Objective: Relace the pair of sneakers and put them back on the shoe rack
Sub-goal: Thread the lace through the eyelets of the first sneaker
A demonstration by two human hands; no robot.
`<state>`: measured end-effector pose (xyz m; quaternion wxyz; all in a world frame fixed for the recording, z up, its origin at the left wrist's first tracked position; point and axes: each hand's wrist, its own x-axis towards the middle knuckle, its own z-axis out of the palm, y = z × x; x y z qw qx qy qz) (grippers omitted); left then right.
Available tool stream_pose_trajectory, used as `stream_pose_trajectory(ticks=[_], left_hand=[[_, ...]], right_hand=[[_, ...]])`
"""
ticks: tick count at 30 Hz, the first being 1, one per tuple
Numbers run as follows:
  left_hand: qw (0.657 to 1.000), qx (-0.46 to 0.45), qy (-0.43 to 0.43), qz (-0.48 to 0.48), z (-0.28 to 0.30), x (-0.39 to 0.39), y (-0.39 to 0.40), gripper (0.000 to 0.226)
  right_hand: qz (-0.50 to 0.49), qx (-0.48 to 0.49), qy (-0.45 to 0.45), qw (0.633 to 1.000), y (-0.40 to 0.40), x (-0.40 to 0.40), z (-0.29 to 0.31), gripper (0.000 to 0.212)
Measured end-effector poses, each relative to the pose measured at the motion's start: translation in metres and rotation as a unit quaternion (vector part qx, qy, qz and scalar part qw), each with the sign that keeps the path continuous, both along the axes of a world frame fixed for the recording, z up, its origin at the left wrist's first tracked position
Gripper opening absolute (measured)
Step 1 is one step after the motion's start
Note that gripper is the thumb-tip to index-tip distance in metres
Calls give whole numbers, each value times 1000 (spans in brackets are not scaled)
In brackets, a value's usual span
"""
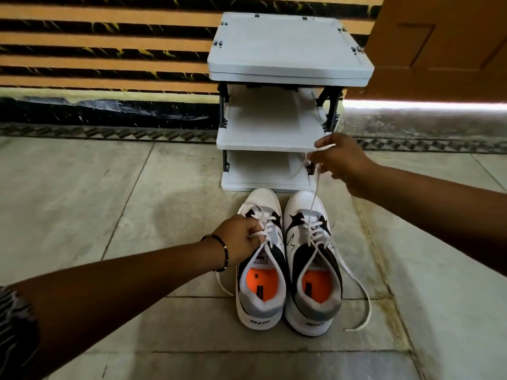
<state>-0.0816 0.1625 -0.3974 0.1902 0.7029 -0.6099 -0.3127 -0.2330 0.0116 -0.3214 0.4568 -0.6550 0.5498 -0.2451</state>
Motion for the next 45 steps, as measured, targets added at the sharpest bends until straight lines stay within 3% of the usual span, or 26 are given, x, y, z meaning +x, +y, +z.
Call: stream_pose_trajectory(ticks=[1, 3, 4, 6, 8, 10, 13, 16, 18, 22, 26, 28, 31, 34, 37, 41, 45], left_hand=[[1000, 5, -4, -2, 2, 0, 0, 24], [1000, 15, -4, 0, 7, 0, 0, 32], [1000, 22, 6, 3, 10, 0, -1, 36], [999, 26, 39, 2, 20, 2, -4, 33], [996, 25, 90, 5, 30, 6, -9, 19], [990, 20, 138, 12, 40, 9, -12, 17], [979, 15, 200, 34, 55, 15, -17, 18], [952, 12, 280, 126, 60, 25, -20, 20], [923, 8, 335, 190, 60, 29, -17, 21], [854, -35, 410, 319, 59, 30, -13, 21], [824, -75, 431, 361, 59, 29, -13, 20], [836, -91, 437, 319, 62, 24, -12, 14], [895, -127, 375, 203, 69, 12, -13, 15], [938, -173, 279, 108, 80, 0, -17, 20], [964, -187, 181, 47, 87, -3, -20, 22], [991, -104, 86, 6, 83, 9, -20, 35], [994, -29, 102, 13, 74, 20, -19, 32]], right_hand=[[0, -53, 82, 995, -2, -2, -3, 40], [36, -167, 259, 951, 5, -6, -13, 60], [83, -215, 299, 926, 14, -6, -19, 64], [224, -232, 290, 901, 35, -1, -29, 61], [332, -162, 250, 895, 55, 7, -36, 47], [360, -61, 179, 914, 72, 15, -42, 29], [320, 106, 24, 941, 83, 18, -43, 14], [231, 176, -96, 952, 75, 14, -35, 28], [122, 204, -151, 960, 66, 12, -31, 31], [-76, 231, -173, 955, 55, 8, -37, 33], [-126, 194, -142, 962, 49, 4, -41, 33], [-50, 181, -78, 979, 51, 3, -39, 26], [162, 172, 25, 971, 64, 8, -34, 24], [287, 176, 5, 942, 81, 19, -24, 24], [298, 150, -44, 942, 82, 27, -12, 26], [275, 122, -61, 952, 70, 22, -5, 36], [211, 121, -64, 968, 60, 17, -6, 31]])
